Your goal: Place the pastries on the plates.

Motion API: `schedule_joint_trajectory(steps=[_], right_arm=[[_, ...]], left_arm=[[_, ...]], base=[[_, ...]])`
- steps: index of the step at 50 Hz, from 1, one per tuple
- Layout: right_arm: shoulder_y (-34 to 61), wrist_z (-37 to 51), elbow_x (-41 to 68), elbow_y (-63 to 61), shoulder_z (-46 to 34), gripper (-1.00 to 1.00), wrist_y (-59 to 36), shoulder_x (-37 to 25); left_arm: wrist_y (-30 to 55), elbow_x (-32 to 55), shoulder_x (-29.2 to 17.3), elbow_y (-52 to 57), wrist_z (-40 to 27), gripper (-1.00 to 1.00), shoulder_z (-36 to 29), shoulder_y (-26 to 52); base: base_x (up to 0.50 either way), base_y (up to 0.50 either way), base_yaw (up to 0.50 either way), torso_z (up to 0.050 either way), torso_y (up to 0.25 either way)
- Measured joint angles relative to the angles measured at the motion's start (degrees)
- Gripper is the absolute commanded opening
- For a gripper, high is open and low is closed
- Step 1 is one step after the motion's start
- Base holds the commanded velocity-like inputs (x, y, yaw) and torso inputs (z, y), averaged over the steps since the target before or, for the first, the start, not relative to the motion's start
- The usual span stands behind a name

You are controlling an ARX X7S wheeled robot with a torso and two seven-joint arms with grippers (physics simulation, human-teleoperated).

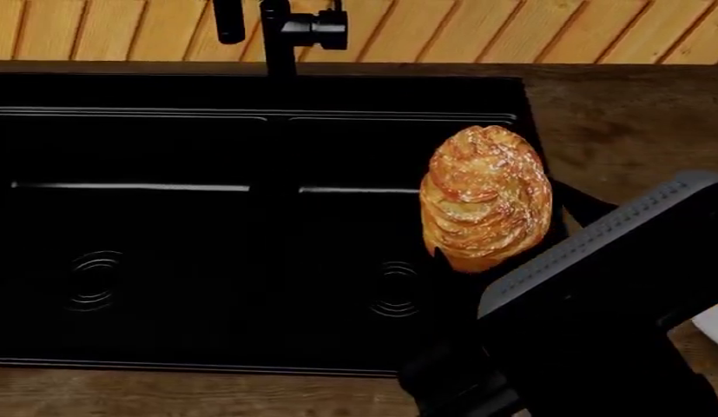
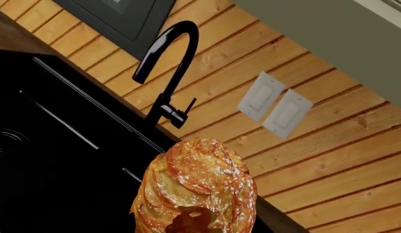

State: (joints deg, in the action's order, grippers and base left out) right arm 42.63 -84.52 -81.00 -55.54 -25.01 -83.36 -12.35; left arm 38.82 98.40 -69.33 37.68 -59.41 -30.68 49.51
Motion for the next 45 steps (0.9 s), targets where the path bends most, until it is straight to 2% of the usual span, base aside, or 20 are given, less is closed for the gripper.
schedule_joint_trajectory(steps=[45], right_arm=[[-1.23,1.37,1.17,0.42,1.58,-1.00,1.36,1.30]], left_arm=[[0.65,-0.01,0.11,-0.64,0.44,1.00,-0.03,-0.20]], base=[[0.00,0.50,0.00,0.000,0.000]])
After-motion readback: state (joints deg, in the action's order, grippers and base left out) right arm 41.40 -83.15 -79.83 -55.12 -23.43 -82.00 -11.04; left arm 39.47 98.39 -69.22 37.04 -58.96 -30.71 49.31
